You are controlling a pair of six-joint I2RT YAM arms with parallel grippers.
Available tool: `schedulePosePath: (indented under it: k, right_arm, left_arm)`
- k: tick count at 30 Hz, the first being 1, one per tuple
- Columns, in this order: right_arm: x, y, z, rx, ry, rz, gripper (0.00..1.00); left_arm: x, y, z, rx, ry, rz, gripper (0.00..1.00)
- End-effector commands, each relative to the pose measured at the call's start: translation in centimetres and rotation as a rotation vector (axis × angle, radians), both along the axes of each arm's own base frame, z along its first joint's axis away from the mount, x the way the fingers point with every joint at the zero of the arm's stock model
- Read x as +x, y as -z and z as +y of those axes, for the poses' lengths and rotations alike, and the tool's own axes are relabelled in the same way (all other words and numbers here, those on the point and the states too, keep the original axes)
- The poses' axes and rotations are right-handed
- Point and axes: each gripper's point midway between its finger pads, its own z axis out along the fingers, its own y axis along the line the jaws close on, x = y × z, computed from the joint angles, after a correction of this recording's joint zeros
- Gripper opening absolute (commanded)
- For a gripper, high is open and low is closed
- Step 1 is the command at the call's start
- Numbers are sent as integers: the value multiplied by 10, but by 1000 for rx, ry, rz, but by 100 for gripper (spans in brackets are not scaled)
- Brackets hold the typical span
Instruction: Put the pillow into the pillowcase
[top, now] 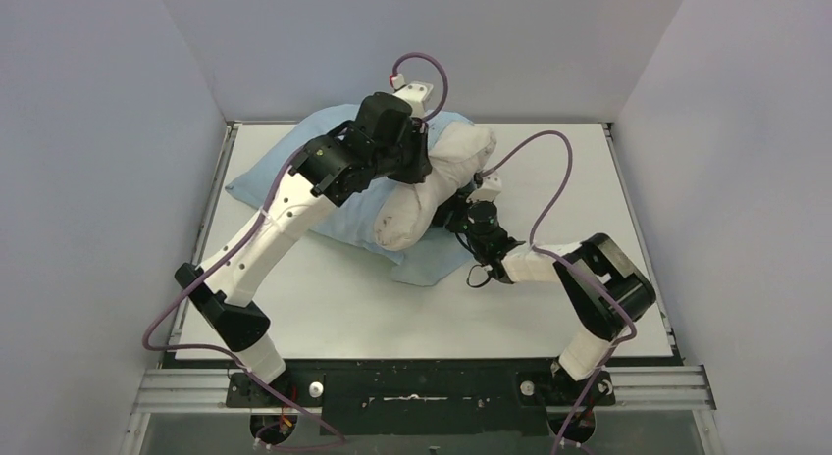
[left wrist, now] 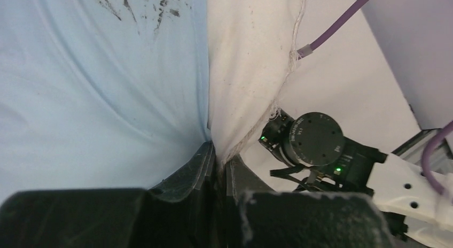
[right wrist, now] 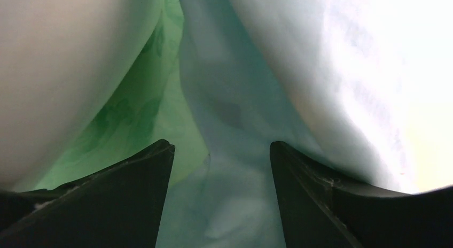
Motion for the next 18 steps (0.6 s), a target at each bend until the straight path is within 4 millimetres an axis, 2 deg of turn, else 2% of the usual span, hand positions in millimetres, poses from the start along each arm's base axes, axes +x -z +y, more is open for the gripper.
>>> schedulePosePath:
  k: [1,4,8,12,13,15,17,18]
  right_arm:
    - [34,-54,-3,-17,111,-229,70]
    - [40,-48,5,-10,126,-240,77]
    - [45,-48,18,62,147,-278,82]
    - [59,-48,20,126,215,-285,82]
    - [64,-48,23,135,218,-286,78]
    - [70,-52,28,169,202,-294,59]
    - [71,-64,32,206,160,-327,25]
    - [68,-69,31,212,144,-336,12]
  left_arm:
    - [-15,-98,-12,-378,65,-94,0]
    - [-15,-111,-12,-427,70,-103,0]
    - [-14,-124,-13,-491,68,-102,0]
    - [-17,-128,-16,-550,74,-90,0]
    - [-18,-128,-16,-557,73,-89,0]
    - [-15,-125,-12,-546,57,-94,0]
    - [-10,-121,-4,-528,29,-105,0]
    - [-7,-119,0,-517,14,-109,0]
